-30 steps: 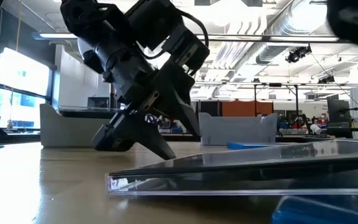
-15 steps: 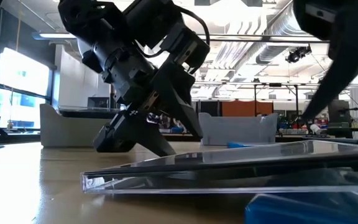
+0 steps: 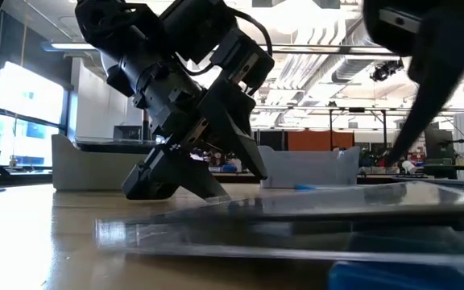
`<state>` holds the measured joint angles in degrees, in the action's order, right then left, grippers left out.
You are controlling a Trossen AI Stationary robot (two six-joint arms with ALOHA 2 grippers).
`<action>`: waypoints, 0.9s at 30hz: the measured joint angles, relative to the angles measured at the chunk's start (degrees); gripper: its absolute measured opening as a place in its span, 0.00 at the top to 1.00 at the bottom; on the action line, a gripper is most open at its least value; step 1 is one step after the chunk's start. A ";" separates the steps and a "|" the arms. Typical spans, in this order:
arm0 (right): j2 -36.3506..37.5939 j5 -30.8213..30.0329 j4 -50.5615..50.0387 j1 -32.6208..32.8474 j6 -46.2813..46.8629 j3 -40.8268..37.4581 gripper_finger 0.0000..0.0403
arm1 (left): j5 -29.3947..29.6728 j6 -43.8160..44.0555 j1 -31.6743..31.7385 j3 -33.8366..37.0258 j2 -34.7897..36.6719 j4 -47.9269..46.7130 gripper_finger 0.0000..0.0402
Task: Pick & place jewel cases by type
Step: Put the black CD case into the gray bin
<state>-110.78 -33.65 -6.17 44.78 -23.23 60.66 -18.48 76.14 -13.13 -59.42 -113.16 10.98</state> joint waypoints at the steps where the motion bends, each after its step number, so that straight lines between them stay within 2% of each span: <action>1: -0.02 0.09 -0.39 0.15 -0.02 -0.02 0.61 | 0.00 0.00 0.00 0.00 0.00 0.02 0.55; 8: 0.00 -0.66 -2.49 0.18 -0.99 0.02 0.61 | 0.03 0.01 -0.02 0.02 -0.09 0.28 0.55; 20: 0.00 -0.66 -1.11 -4.85 -5.78 -0.09 0.65 | 0.57 1.66 -0.15 0.15 -0.33 3.89 0.55; 27: -0.07 -9.22 0.44 -3.91 -6.28 -0.09 0.72 | 0.34 0.82 -0.09 0.13 -0.33 3.72 0.55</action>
<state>-110.86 -42.86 -5.72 40.87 -29.50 60.58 -18.14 76.95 -13.21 -59.29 -113.49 14.71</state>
